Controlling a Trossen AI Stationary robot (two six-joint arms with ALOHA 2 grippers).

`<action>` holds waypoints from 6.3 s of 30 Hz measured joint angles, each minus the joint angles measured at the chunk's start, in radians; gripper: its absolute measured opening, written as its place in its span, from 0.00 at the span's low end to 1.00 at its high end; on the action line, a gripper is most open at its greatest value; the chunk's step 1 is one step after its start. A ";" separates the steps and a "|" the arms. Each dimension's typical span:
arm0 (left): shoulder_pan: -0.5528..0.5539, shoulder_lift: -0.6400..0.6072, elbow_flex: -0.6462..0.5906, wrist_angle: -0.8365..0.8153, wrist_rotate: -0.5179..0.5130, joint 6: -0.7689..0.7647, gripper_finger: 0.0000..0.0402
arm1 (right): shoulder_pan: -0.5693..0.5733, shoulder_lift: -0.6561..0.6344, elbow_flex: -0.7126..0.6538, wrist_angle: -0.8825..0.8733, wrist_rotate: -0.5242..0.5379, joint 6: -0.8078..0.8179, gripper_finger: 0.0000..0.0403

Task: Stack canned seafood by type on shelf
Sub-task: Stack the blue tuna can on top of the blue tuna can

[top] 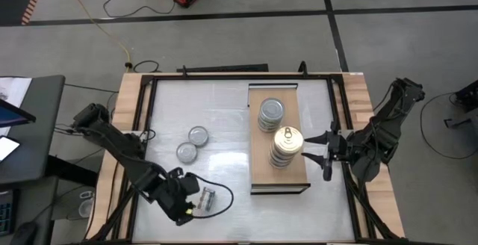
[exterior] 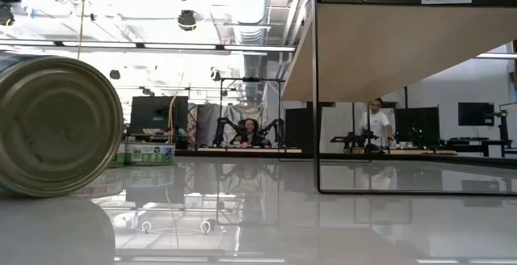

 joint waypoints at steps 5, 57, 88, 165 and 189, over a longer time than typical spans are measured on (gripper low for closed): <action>-0.035 0.040 0.003 0.001 -0.073 -0.198 0.75 | 0.001 0.000 0.000 0.025 0.000 -0.045 0.61; -0.064 0.497 0.402 -0.344 -0.551 -0.505 0.72 | 0.122 0.125 0.000 0.220 -0.006 0.014 0.61; -0.161 0.504 0.305 -0.371 -0.636 -0.835 0.80 | 0.122 0.125 0.000 0.220 -0.006 0.015 0.61; 0.253 0.156 0.116 0.260 -0.898 2.006 0.46 | 0.236 0.081 0.144 0.871 0.092 -0.858 0.61; 0.170 -0.002 0.116 0.968 -0.465 2.546 0.47 | 0.239 0.047 0.145 0.870 0.135 -0.850 0.61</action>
